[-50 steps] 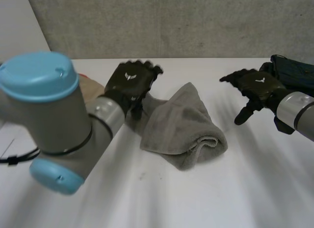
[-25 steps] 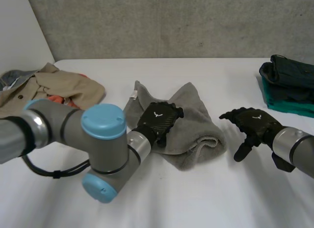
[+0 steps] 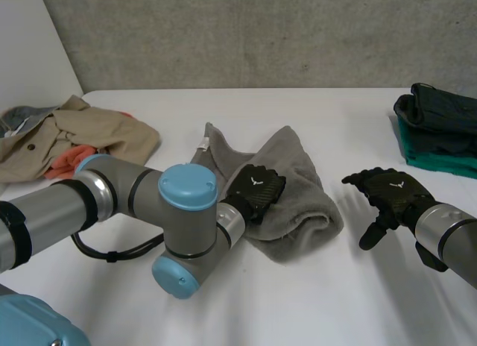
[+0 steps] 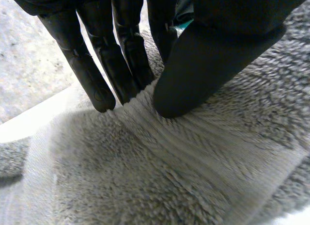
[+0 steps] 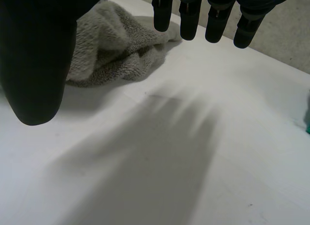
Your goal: Fold the laundry.
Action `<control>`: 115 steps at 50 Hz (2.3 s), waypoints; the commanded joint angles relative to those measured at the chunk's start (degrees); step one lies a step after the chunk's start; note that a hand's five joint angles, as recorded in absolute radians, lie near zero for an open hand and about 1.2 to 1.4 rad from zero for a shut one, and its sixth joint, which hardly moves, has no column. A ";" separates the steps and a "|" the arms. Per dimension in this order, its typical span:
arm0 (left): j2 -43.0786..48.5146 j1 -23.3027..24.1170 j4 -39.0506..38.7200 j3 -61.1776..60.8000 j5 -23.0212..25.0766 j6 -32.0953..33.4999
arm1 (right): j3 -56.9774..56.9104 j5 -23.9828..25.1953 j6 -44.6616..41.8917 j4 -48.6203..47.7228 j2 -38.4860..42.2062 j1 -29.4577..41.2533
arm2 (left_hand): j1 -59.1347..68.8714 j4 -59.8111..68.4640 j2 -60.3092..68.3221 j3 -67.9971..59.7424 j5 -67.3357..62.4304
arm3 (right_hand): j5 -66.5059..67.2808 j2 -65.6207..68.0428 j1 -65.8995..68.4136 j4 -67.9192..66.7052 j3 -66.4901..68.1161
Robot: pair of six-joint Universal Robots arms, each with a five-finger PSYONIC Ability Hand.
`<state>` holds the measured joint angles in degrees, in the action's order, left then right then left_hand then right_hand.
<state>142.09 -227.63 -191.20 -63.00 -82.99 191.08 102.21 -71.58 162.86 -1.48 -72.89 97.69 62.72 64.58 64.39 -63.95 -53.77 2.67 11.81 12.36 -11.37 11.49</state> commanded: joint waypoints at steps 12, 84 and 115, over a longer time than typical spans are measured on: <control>-11.40 -0.53 4.17 -6.16 0.46 -0.44 | -0.34 0.21 1.41 -0.02 0.20 -0.58 | -28.61 -30.48 -30.29 29.85 29.67 | -0.07 0.80 0.24 -1.24 1.12; -33.63 -0.80 3.47 -3.70 -4.55 -0.27 | -23.45 -8.14 11.09 -3.10 0.30 13.22 | 17.28 15.42 15.61 -16.05 -16.23 | 67.33 68.19 67.64 -68.63 68.51; -18.79 -2.04 -3.64 -21.81 -3.32 -34.87 | -20.30 -8.14 13.62 4.99 4.60 19.37 | -45.61 -47.47 -47.28 46.84 46.66 | 67.33 68.19 67.64 -68.63 68.51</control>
<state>120.77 -232.19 -192.16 -87.03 -86.73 161.16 80.43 -79.69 173.07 4.21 -66.63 116.33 17.28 16.46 16.65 -16.64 -6.04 56.60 66.64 62.72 -68.36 67.71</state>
